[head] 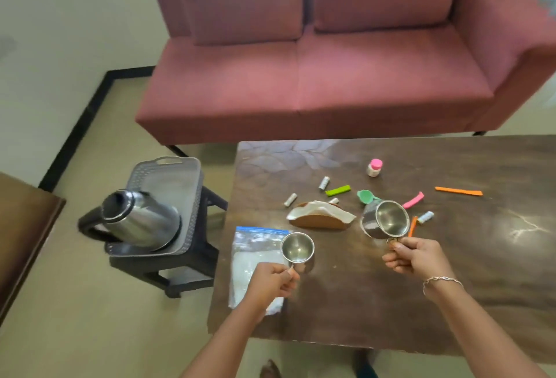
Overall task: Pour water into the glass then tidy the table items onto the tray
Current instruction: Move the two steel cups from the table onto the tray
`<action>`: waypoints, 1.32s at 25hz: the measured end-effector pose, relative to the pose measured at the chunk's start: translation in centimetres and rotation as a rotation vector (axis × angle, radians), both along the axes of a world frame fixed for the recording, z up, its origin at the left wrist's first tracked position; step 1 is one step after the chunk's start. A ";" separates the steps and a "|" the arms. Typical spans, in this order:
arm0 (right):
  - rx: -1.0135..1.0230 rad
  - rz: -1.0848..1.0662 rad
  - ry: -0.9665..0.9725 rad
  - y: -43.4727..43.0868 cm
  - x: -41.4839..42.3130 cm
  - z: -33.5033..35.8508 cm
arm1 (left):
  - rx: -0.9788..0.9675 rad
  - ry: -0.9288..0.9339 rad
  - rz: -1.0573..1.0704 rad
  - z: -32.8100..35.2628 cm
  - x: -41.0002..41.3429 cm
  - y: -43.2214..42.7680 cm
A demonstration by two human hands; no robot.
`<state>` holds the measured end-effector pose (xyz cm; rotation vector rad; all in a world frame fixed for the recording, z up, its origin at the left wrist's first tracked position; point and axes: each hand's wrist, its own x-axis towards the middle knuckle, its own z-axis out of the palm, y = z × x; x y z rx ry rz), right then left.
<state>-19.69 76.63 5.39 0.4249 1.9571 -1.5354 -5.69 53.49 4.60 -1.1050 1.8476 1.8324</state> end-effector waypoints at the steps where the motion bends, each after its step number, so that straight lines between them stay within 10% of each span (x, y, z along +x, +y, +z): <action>1: -0.011 0.009 -0.004 -1.8 1.0 0.4 | -0.017 0.007 0.015 0.3 1.4 -1.6; 15: -0.123 0.200 -0.117 -23.2 8.7 1.8 | -0.040 0.080 0.302 3.6 14.0 -18.8; 33: -0.162 0.204 -0.078 -45.9 4.3 0.2 | -0.113 0.151 0.329 5.7 1.6 -44.4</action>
